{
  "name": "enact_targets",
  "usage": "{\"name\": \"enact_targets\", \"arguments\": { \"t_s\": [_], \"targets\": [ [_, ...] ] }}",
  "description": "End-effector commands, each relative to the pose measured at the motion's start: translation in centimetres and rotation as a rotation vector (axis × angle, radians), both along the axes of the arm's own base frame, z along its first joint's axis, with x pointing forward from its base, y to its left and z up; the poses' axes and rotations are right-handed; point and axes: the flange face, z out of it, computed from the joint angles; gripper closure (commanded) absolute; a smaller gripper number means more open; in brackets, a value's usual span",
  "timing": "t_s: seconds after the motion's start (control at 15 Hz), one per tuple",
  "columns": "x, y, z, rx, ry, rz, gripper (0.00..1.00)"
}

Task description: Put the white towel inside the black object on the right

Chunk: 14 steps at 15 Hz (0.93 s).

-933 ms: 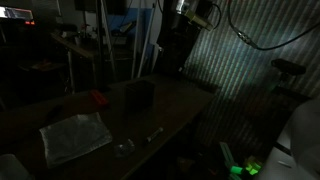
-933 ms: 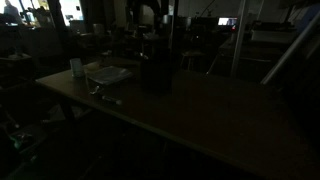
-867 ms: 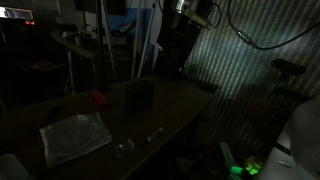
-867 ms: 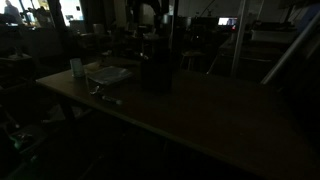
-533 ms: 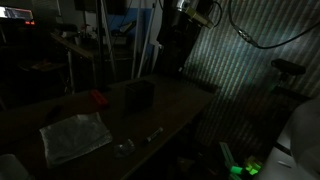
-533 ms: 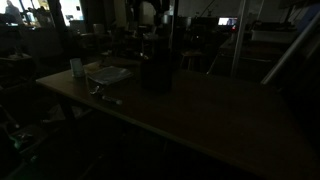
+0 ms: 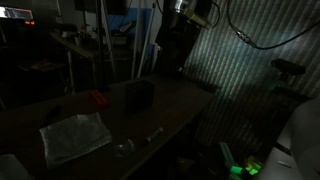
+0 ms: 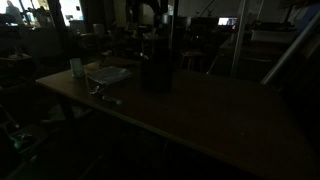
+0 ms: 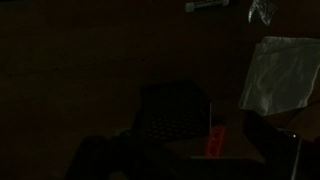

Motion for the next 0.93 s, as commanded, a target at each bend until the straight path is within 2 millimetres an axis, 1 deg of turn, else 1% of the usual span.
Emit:
{"name": "enact_targets", "arguments": {
  "t_s": [0.0, 0.13, 0.27, 0.4, 0.47, 0.67, 0.73, 0.87],
  "targets": [
    [1.4, 2.8, -0.2, -0.026, 0.010, 0.041, 0.00],
    [2.3, 5.4, -0.6, -0.043, 0.018, 0.092, 0.00],
    [3.4, 8.7, -0.9, -0.058, 0.019, 0.156, 0.00],
    [4.4, 12.3, -1.2, -0.065, 0.006, 0.224, 0.00],
    [5.1, 14.5, -1.5, -0.069, -0.007, 0.258, 0.00],
    [6.6, 19.8, -1.9, -0.078, -0.058, 0.348, 0.00],
    [7.1, 21.3, -2.1, -0.077, -0.083, 0.369, 0.00],
    [8.3, 23.6, -2.5, -0.077, -0.130, 0.403, 0.00]
  ]
}}
